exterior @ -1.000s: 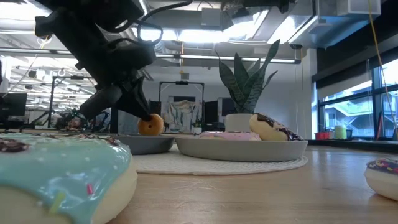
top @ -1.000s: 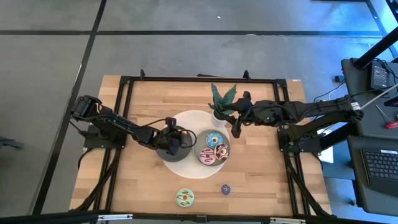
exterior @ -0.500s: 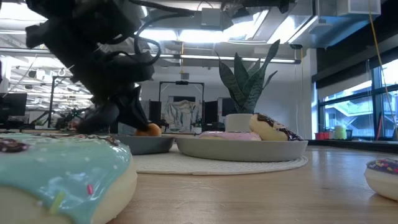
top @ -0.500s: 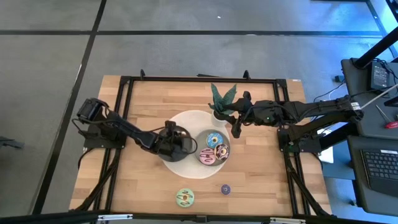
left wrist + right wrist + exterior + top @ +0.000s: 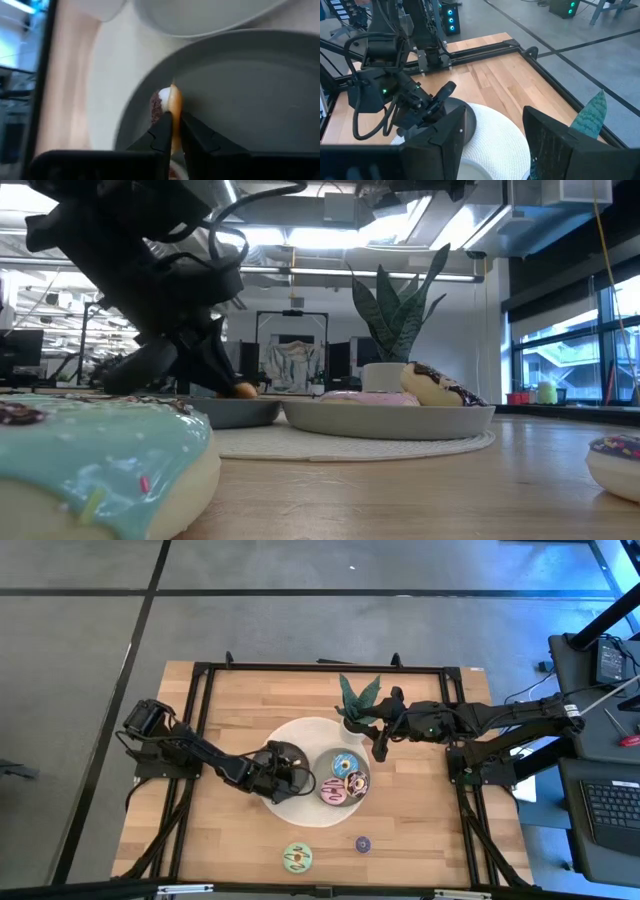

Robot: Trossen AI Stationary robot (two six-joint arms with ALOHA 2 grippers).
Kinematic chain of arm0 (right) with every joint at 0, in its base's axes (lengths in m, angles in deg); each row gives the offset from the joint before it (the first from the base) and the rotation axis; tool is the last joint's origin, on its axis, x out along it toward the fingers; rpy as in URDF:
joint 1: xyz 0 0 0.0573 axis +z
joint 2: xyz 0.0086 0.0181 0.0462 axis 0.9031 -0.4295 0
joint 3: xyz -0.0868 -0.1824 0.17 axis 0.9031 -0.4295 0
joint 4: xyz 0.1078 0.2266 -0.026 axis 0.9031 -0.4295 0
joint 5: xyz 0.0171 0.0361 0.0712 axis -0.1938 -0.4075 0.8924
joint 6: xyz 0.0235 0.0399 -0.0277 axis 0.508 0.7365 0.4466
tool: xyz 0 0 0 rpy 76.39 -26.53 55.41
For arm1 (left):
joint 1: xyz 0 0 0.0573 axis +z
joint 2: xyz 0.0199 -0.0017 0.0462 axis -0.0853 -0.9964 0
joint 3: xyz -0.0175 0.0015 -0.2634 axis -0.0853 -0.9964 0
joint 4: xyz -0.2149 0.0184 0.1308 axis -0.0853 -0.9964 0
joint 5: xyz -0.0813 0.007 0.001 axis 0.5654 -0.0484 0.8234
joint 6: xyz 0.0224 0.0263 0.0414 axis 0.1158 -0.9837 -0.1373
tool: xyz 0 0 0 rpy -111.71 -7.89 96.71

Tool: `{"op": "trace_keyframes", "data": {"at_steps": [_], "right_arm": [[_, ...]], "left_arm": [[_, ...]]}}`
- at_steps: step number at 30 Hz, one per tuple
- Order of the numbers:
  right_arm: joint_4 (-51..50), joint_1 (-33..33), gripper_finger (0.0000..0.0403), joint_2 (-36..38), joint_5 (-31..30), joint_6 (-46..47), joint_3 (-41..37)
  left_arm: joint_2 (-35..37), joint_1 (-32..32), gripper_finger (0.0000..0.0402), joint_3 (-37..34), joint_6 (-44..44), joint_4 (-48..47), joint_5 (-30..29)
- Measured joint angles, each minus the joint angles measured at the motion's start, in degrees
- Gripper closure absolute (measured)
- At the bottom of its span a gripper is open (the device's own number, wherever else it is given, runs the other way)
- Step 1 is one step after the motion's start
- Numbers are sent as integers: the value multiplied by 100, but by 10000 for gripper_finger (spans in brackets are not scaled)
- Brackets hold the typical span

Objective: Pick & Place donuts
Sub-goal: Put the small black doughnut on the dark gray plate, then put the big light green doughnut on the light gray plate

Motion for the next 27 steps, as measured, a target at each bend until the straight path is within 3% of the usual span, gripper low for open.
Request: {"op": "trace_keyframes", "data": {"at_steps": [6, 21, 27], "right_arm": [[-2, 0, 205, 0, 0, -3, 0], [-35, 0, 205, 0, 3, 175, 0], [-990, -48, 205, 0, 11, 1032, 0]], "left_arm": [[2, -14, 356, 0, 348, -38, 610], [3, 5, 312, 410, 567, -380, 767], [296, 185, 313, 511, 1724, -324, 1849]]}}
